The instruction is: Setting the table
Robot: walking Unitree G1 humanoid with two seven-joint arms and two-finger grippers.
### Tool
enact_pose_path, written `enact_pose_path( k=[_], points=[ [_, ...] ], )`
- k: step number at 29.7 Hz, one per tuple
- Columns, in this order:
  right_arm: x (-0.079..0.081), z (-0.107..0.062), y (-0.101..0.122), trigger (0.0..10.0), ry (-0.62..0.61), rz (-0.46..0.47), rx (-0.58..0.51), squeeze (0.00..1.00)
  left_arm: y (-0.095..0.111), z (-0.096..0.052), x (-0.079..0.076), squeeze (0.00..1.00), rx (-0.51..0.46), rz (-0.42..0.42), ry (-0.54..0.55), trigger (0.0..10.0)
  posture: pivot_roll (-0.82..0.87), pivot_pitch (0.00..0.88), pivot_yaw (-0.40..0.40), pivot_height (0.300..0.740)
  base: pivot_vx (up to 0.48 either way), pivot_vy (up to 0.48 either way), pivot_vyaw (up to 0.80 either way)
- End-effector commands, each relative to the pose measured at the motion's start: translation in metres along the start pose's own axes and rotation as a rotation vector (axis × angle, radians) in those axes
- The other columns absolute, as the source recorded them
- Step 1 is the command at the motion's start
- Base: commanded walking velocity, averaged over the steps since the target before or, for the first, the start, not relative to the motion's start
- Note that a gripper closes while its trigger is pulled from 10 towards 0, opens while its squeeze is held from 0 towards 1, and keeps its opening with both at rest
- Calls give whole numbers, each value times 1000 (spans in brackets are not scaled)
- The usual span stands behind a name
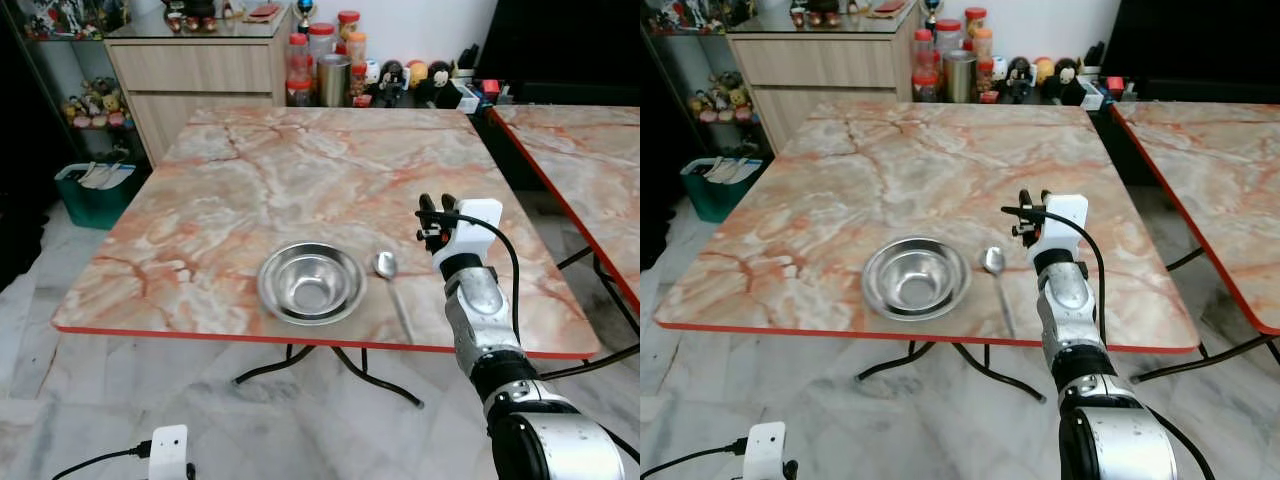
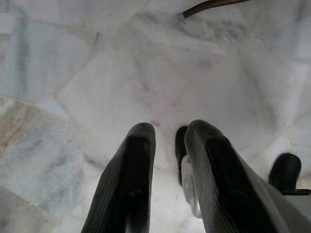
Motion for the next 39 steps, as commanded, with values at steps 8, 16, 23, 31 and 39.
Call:
enact_pose_path(
  k=[8,16,23,31,39],
  points=[
    [6,2,5,10000,28,-4,-22,0,-9,-2,0,0,27,6,-1,10000,40,0,0,740,0,-480,0],
    [4,1,3,10000,25,-10,-17,0,-3,0,3,0,16,6,3,10000,38,0,1,740,0,-360,0],
    [7,-1,0,10000,31,-9,-7,0,0,0,3,0,6,7,0,10000,39,0,2,740,0,-202,0],
    [8,-3,-5,10000,32,-22,18,0,3,0,1,0,-10,22,-7,10000,42,0,4,740,0,-455,0],
    [14,-4,-5,10000,62,-75,14,0,3,0,2,0,-13,39,-8,10000,39,0,4,740,0,-429,333]
  ],
)
Point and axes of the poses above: a point about 5 cm out from each wrist's last joint towards the gripper, its own z axis pointing out of the wrist towards the gripper, its own y axis along the axis of the wrist's last joint, x = y × z, the point moved 1 cm from there along z, pointing out of the wrist towards the gripper, and after that the axes turned 8 degrees about -z, right-handed, at the moved point
